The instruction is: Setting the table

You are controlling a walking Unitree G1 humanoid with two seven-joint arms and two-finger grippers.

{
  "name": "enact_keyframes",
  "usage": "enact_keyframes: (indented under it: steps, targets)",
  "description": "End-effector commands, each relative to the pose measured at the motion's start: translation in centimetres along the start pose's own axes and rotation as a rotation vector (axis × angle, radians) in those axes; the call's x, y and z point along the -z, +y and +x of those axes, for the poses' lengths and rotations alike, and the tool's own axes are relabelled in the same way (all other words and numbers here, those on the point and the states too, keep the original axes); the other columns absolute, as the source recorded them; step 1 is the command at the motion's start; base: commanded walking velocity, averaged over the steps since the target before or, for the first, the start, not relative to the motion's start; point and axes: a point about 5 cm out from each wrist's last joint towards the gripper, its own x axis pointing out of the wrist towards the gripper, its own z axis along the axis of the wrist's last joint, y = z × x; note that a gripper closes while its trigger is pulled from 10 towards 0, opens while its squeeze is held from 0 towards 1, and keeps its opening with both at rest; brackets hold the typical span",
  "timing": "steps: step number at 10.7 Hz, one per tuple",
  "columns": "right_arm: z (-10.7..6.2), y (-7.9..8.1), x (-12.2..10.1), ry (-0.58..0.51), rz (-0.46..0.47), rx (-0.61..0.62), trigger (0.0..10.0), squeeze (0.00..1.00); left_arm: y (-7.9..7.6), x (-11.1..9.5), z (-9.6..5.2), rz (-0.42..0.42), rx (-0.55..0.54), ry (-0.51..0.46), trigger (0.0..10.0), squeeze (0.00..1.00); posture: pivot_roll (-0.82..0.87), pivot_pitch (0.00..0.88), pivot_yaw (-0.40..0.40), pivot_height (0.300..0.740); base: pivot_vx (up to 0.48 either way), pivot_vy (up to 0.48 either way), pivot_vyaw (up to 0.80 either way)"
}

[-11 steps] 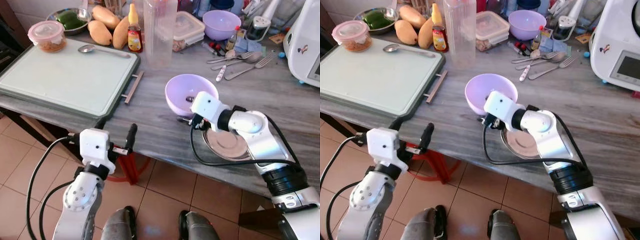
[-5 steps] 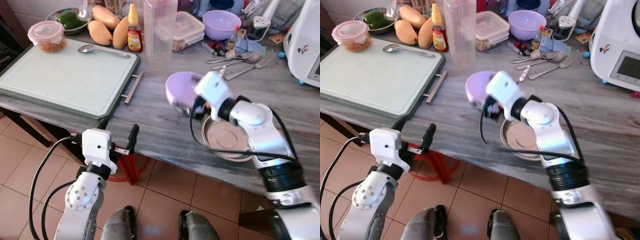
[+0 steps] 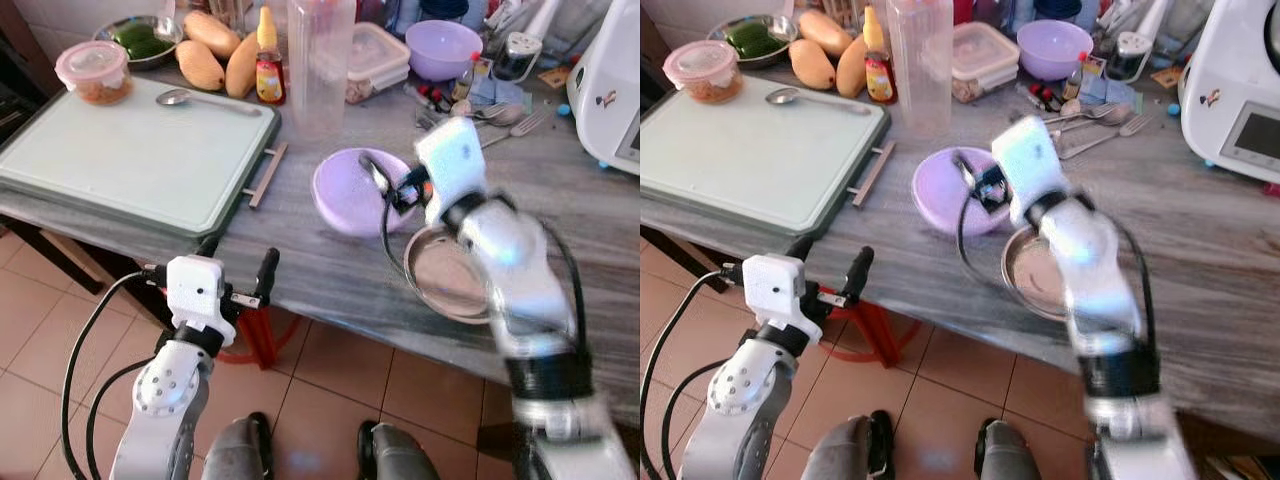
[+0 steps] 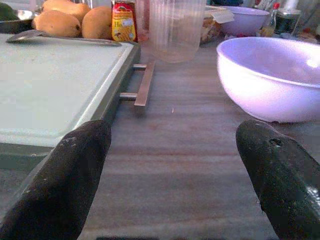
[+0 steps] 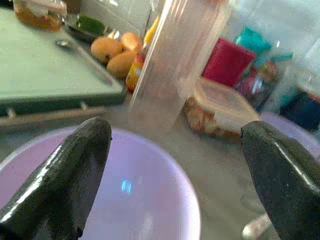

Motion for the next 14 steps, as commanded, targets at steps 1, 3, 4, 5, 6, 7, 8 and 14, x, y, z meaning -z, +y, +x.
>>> enact_keyframes:
  steps: [1,3,4,5,6,7,8,14]
  targets:
    - [-0.2,0.0,-0.7,-0.024,-0.004,0.011,10.0,1.0,-0.1,0.1,0.0,-0.004,0.007,-0.001,10.0,0.0,-0.02,0.152,-0.014,0.74,0.0,0.0,0.0]
    - [-1.8,0.7,-0.1,0.01,0.048,0.105,10.0,1.0,-0.1,0.0,0.1,-0.008,0.007,-0.003,10.0,0.0,-0.03,0.161,-0.017,0.74,0.0,0.0,0.0]
    - [-2.7,1.2,0.3,0.028,0.055,0.137,10.0,1.0,-0.1,0.0,0.1,-0.011,0.009,-0.003,10.0,0.0,-0.03,0.163,-0.016,0.74,0.0,0.0,0.0]
    - [-3.7,1.2,0.6,0.039,0.055,0.209,10.0,1.0,-0.1,0.0,0.2,-0.016,0.014,-0.001,10.0,0.0,-0.03,0.165,-0.013,0.74,0.0,0.0,0.0]
    - [-4.5,1.1,0.6,0.04,0.057,0.259,10.0,1.0,0.0,0.0,0.2,-0.019,0.015,-0.001,10.0,0.0,-0.04,0.166,-0.011,0.74,0.0,0.0,0.0]
    - [-6.3,0.9,2.1,0.122,0.16,0.364,10.0,1.0,0.1,0.0,0.3,-0.023,0.014,0.0,10.0,0.0,-0.04,0.168,-0.006,0.74,0.0,0.0,0.0]
    - [-7.0,1.3,3.1,0.185,0.229,0.373,10.0,0.84,0.1,0.0,0.3,-0.024,0.016,0.0,10.0,0.0,-0.04,0.169,-0.002,0.74,0.0,0.0,0.0]
    - [-8.4,3.2,5.7,0.355,0.466,0.359,10.0,0.0,-1.1,-0.6,-0.3,-0.124,0.165,-0.01,10.0,0.0,-0.03,0.174,-0.002,0.74,0.0,0.0,0.0]
